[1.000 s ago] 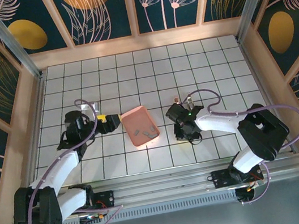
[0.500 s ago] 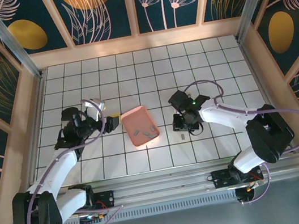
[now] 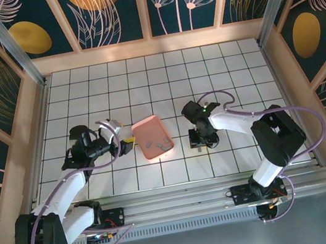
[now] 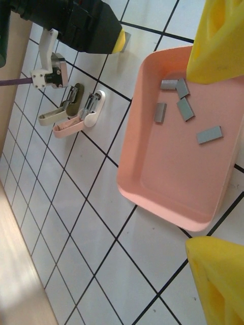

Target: Load the staples into the stapler

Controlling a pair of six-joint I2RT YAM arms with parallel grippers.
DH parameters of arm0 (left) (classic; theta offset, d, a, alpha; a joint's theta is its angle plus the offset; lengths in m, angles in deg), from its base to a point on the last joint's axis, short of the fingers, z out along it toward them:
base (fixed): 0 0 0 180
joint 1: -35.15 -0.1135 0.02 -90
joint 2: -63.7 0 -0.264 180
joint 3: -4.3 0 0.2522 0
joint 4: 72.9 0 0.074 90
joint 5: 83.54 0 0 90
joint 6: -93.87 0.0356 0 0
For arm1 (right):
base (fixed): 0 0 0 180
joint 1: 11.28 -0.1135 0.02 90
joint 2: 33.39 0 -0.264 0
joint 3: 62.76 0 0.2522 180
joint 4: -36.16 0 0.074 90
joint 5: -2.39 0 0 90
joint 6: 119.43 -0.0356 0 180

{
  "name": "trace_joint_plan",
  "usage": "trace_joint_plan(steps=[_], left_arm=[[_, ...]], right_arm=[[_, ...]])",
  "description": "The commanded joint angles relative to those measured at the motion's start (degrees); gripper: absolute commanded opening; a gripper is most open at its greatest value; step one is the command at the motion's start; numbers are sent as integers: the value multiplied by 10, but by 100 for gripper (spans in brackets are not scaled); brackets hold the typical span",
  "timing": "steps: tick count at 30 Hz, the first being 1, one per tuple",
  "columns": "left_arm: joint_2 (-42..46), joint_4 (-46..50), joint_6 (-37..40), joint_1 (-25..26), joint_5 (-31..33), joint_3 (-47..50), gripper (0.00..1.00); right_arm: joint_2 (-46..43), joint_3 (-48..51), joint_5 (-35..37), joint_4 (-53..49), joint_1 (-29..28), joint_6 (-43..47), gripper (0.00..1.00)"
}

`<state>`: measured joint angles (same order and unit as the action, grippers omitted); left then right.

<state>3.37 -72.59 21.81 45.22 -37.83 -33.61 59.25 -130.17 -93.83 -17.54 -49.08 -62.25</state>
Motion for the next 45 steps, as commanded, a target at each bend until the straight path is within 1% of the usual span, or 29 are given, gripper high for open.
trace_joint_plan(steps=[1, 15, 27, 32, 36, 38, 45], left_arm=[[-6, -12, 16, -2, -26, -11, 78], [-8, -14, 13, -2, -31, -11, 77], [-8, -14, 13, -2, -30, -12, 78], [-5, -19, 7, -2, -27, -13, 77], [-1, -30, -5, -2, -19, -31, 77], [-6, -31, 0, -2, -18, -50, 77], [-72, -43, 31, 8, -19, -120, 76]], right_arm=[[11, -11, -12, -9, 7, 16, 35], [31, -15, -15, 9, 14, 26, 28], [40, -2, 3, 31, 15, 21, 24], [15, 5, 33, 46, 15, 12, 21], [-34, 9, 68, 72, 15, 2, 21], [-59, 11, 90, 92, 17, 0, 21], [-99, 12, 152, 149, 30, 20, 21]])
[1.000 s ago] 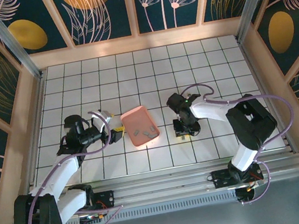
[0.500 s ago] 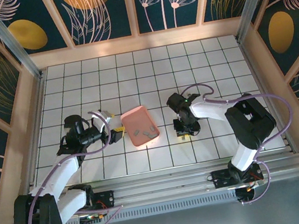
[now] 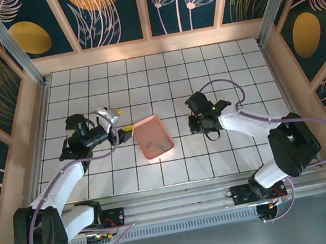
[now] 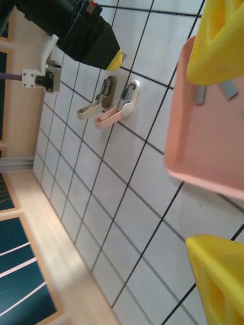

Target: Load the staples into the stapler

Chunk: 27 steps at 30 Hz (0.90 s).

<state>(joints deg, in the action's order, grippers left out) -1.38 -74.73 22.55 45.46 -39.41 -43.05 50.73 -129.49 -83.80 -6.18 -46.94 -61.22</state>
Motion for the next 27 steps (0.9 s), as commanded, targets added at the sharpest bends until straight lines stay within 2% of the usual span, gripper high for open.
trace_joint_plan(steps=[1, 4, 8, 14, 27], left_arm=[[-37, -26, 26, 8, -4, -30, 76], [-63, -58, 17, 12, -4, -23, 75], [-74, -101, 1, 14, -3, 9, 75], [-80, -94, 11, 18, 20, 10, 76], [-93, -95, 7, 21, 11, 3, 76]], right_arm=[[-15, 5, 61, 44, 14, 15, 21], [-17, 8, 76, 76, 34, 31, 21], [-4, 13, 59, 114, 39, 49, 21], [21, 11, 38, 130, 40, 61, 21], [51, 30, 25, 147, 37, 51, 21]])
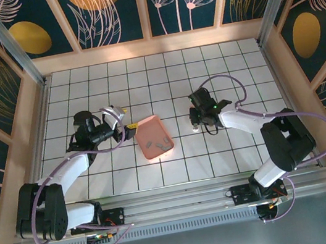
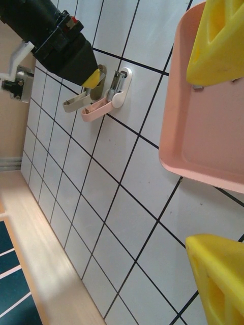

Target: Load the staples into the stapler

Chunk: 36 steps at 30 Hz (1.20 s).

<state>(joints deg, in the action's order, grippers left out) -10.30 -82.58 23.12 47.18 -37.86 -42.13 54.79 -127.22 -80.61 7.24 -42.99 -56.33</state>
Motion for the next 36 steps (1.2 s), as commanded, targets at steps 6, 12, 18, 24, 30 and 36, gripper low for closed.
trace_joint_plan(steps=[6, 12, 18, 24, 30, 36], left_arm=[[-6, -15, 2, 6, -5, -8, 76], [-6, -13, 4, 7, -6, -9, 76], [-7, -12, 4, 7, -6, -9, 76], [-7, -9, 6, 9, -6, -10, 76], [-8, -7, 9, 8, -6, -11, 76], [-9, -4, 11, 9, -6, -12, 76]], right_arm=[[22, 11, -9, 23, -8, 0, 21], [31, 14, -19, 30, -9, -2, 21], [35, 18, -23, 32, -10, -2, 21], [38, 18, -20, 31, -10, -2, 21], [33, 17, -2, 25, -10, 5, 21], [19, 22, -6, 33, -10, 21, 21]])
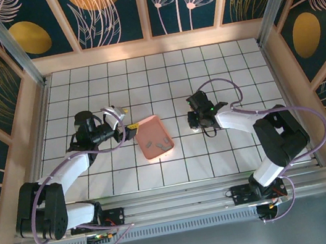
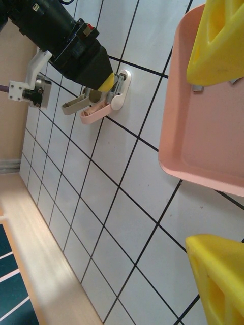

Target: Load the staples into the stapler

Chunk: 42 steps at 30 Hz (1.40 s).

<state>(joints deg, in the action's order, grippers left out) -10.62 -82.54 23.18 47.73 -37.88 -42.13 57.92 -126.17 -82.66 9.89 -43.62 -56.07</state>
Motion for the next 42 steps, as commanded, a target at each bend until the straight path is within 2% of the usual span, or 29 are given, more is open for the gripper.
trace_joint_plan(steps=[1, 14, 42], left_arm=[[-5, -5, 12, 4, -6, -12, 76], [-4, -3, 15, 6, -7, -12, 76], [-4, 3, 20, 8, -6, -13, 76]], right_arm=[[-16, 14, 13, 10, -4, 21, 21], [-55, 36, 5, 45, -2, 76, 21], [-22, 47, 6, 48, 6, 100, 22]])
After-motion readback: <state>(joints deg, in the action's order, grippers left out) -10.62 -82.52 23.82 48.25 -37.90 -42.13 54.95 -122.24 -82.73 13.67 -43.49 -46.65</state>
